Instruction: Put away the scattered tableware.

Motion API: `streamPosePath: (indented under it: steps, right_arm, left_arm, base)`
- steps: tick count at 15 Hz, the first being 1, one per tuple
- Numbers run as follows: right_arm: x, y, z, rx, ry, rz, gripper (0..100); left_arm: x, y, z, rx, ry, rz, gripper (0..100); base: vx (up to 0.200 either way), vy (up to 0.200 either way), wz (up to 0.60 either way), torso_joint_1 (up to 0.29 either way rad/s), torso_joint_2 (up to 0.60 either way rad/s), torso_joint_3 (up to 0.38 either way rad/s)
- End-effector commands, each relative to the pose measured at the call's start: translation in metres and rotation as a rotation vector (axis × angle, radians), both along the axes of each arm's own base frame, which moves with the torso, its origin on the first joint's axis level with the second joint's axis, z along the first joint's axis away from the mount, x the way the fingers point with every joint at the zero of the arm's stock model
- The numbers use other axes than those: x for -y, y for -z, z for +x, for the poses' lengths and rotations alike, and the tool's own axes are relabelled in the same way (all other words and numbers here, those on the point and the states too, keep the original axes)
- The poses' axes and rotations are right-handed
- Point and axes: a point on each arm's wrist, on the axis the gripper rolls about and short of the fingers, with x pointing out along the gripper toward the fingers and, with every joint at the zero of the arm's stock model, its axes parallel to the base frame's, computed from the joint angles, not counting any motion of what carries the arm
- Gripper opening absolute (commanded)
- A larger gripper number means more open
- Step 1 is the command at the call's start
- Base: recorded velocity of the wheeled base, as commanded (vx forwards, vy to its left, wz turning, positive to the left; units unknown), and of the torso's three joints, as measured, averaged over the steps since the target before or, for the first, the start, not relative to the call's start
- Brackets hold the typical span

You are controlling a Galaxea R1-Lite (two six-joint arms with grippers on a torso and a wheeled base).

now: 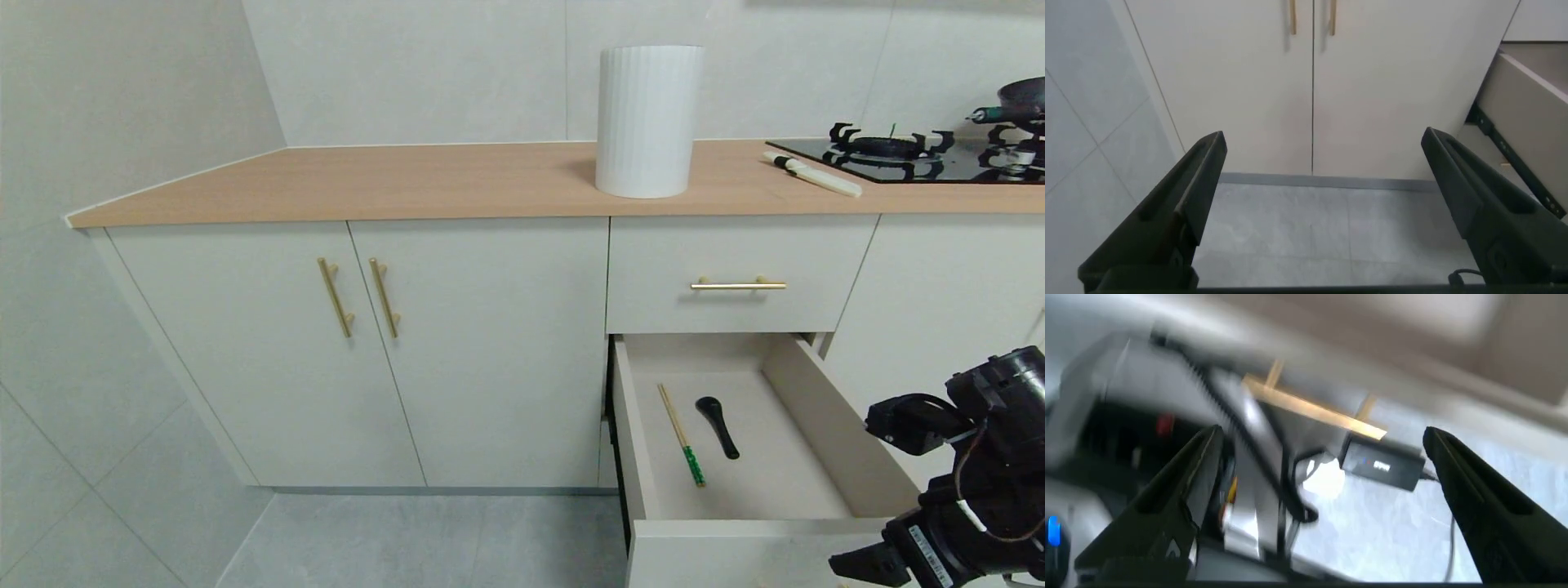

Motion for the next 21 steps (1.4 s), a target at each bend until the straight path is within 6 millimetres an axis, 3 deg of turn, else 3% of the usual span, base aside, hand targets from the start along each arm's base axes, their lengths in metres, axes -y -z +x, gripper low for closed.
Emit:
streamPosePath:
  steps: [1,9,15,21]
  right_arm:
    - [-0.002,0.003,-0.004,-0.041,-0.036,-0.014,100]
    - [-0.017,0.038,0.017,-0.217,-0.036,-0.064,100]
    - [-0.027,0.044,0.043,-0.173,0.181,-0.061,100]
    - [-0.035,0.056,0.058,-0.095,0.264,-0.106,100]
  left_arm:
    - [0.0,0.0,0.0,0.0,0.0,0.0,100]
    - [0.0,0.0,0.0,0.0,0.0,0.0,100]
    - [0.0,0.0,0.0,0.0,-0.002,0.0,100]
    - [0.0,0.0,0.0,0.0,0.0,0.0,100]
  base:
    - [0.0,0.0,0.0,0.0,0.0,0.0]
    - [0.0,0.0,0.0,0.0,0.0,0.0]
    - [0.0,0.0,0.0,0.0,0.0,0.0]
    - [0.0,0.0,0.0,0.0,0.0,0.0]
